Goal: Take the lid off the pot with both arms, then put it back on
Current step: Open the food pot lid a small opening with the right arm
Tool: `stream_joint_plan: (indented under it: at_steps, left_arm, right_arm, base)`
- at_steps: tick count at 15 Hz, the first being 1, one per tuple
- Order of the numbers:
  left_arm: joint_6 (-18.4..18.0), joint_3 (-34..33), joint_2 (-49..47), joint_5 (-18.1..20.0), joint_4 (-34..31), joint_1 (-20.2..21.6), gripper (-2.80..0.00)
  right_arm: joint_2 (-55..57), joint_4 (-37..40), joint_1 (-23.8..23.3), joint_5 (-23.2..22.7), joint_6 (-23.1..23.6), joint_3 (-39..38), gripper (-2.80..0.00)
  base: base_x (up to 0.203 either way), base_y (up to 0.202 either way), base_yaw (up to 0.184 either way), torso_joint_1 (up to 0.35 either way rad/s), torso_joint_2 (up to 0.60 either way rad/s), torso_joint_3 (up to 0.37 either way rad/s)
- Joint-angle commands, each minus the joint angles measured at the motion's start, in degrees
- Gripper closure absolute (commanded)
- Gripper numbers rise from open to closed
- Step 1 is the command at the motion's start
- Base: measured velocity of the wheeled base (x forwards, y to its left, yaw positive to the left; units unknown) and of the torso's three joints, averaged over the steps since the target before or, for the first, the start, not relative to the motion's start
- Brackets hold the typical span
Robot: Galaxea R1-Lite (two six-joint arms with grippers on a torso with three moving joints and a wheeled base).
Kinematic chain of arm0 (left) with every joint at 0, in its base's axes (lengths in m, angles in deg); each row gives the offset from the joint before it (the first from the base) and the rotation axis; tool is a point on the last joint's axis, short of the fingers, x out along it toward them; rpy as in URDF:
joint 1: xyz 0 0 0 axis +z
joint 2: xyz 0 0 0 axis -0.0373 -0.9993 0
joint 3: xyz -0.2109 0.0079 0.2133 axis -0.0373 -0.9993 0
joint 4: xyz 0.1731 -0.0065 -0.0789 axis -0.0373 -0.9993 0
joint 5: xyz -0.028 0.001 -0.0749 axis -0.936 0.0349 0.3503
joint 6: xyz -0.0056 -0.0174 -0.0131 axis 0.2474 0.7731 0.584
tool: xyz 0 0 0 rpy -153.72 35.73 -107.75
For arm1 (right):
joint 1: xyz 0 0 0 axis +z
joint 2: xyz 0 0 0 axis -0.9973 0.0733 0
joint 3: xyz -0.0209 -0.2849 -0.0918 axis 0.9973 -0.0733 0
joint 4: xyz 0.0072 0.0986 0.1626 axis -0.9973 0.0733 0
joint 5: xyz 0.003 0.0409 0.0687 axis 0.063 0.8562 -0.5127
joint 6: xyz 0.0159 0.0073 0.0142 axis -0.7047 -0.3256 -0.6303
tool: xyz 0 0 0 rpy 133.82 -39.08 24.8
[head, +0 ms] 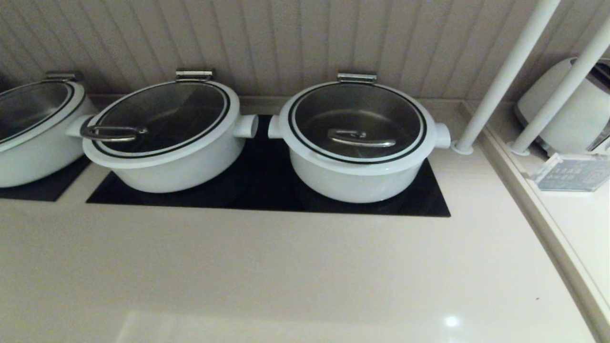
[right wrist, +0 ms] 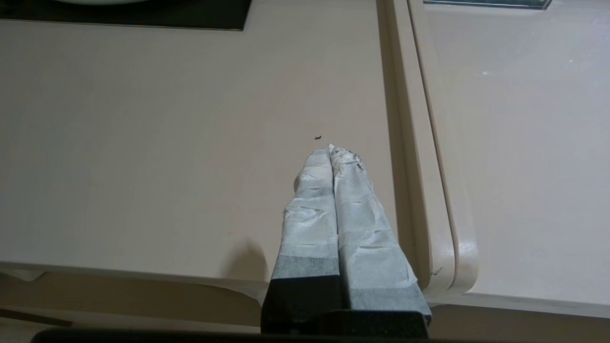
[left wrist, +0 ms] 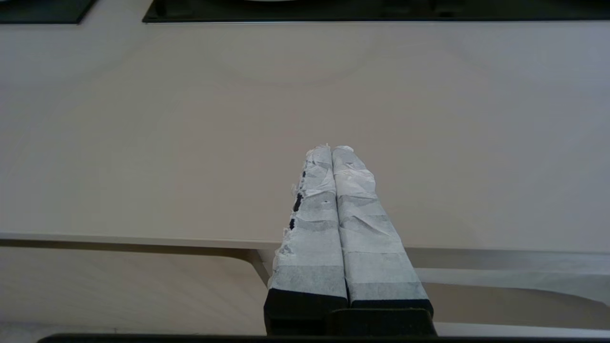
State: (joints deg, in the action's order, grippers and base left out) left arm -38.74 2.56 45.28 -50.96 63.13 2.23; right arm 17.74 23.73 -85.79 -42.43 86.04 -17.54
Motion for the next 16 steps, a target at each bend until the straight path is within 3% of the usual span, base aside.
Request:
stream_joint_plan:
  at_steps: [1, 16]
  left_arm:
    - [0.14, 0.0, 0.02, -0.09, 0.04, -0.01, 0.0]
    - [0.25, 0.0, 0.02, -0.11, -0.05, -0.01, 0.0]
  right_arm:
    - [0.07, -0.01, 0.0, 0.02, 0.0, 0.0, 0.0]
    - [0.07, -0.01, 0.0, -0.68, 1.23, 0.0, 0.0]
  base:
    - [0.0, 0.0, 0.0, 0.0, 0.0, 0.0]
    - [0.0, 0.0, 0.0, 0.0, 0.0, 0.0]
